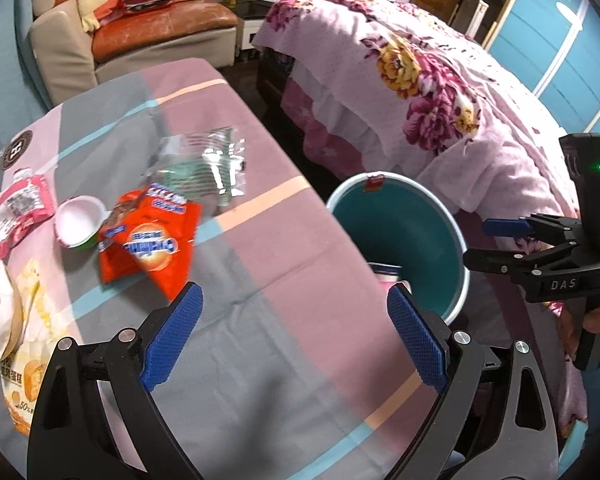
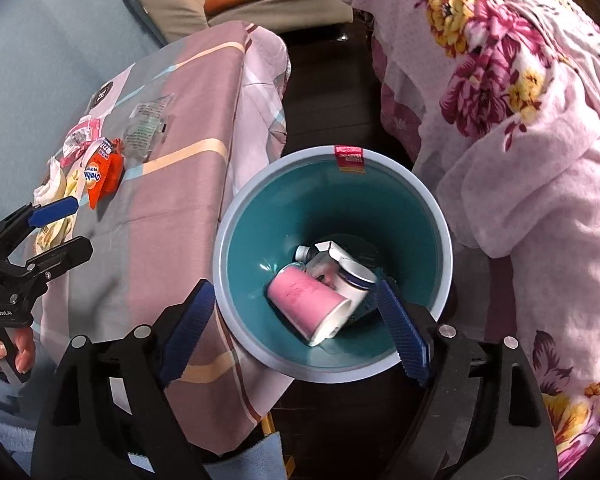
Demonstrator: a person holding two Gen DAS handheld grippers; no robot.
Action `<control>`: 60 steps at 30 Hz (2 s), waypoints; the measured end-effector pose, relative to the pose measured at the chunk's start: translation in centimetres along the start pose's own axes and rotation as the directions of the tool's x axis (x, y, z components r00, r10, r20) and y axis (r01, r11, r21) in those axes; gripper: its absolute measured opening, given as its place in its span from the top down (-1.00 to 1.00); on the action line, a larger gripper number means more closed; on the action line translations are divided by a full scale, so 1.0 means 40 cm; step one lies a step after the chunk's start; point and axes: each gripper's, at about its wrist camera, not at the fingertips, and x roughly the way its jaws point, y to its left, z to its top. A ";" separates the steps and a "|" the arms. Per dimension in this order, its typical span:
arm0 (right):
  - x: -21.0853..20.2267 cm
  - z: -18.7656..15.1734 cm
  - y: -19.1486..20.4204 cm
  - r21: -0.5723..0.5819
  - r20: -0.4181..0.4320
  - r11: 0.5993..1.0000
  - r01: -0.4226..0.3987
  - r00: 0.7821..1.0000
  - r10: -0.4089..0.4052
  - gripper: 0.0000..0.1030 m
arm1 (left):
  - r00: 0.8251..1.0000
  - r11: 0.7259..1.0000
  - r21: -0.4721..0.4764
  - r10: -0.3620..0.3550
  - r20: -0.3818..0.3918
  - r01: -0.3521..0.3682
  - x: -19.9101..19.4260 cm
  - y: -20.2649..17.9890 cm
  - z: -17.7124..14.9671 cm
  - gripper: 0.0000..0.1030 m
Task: Collect trash
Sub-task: 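Move both grippers back over the table toward the Ovaltine wrapper, then grasp the orange Ovaltine wrapper with the left gripper while the right grasps the clear bag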
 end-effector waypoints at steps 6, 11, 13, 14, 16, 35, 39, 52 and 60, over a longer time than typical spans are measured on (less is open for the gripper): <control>-0.004 0.011 0.063 -0.085 0.036 0.993 0.086 0.996 -0.083 -0.55 | 1.000 0.999 -0.025 0.021 0.012 -0.021 -0.020 0.047 -0.019 -0.82; 0.001 0.027 0.091 -0.104 0.027 0.988 0.110 0.994 -0.107 -0.55 | 0.999 0.998 -0.044 0.034 0.024 -0.033 -0.030 0.079 -0.028 -0.82; 0.004 0.034 0.105 -0.116 0.021 0.987 0.113 0.994 -0.111 -0.55 | 0.999 0.998 -0.055 0.035 0.027 -0.034 -0.033 0.096 -0.032 -0.82; 0.005 0.037 0.111 -0.121 0.020 0.986 0.113 0.994 -0.111 -0.55 | 0.999 0.998 -0.059 0.036 0.027 -0.034 -0.033 0.104 -0.033 -0.82; 0.009 0.045 0.130 -0.137 0.015 0.984 0.116 0.993 -0.115 -0.55 | 0.999 0.997 -0.065 0.039 0.027 -0.037 -0.034 0.116 -0.034 -0.82; 0.056 0.146 0.245 -0.253 -0.025 0.962 0.105 0.993 -0.115 -0.56 | 0.998 0.991 -0.116 0.062 0.010 -0.060 0.004 0.213 -0.006 -0.82; 0.073 0.166 0.245 -0.254 -0.035 0.962 0.101 0.993 -0.113 -0.56 | 0.998 0.991 -0.114 0.068 0.004 -0.067 0.018 0.221 0.009 -0.82; 0.111 0.205 0.242 -0.261 -0.060 0.962 0.081 0.993 -0.100 -0.56 | 0.997 0.992 -0.101 0.076 -0.017 -0.078 0.064 0.240 0.048 -0.82; 0.112 0.251 0.251 -0.273 -0.056 0.959 0.078 0.994 -0.096 -0.56 | 0.998 0.990 -0.143 -0.009 -0.070 -0.001 0.125 0.278 0.061 -0.82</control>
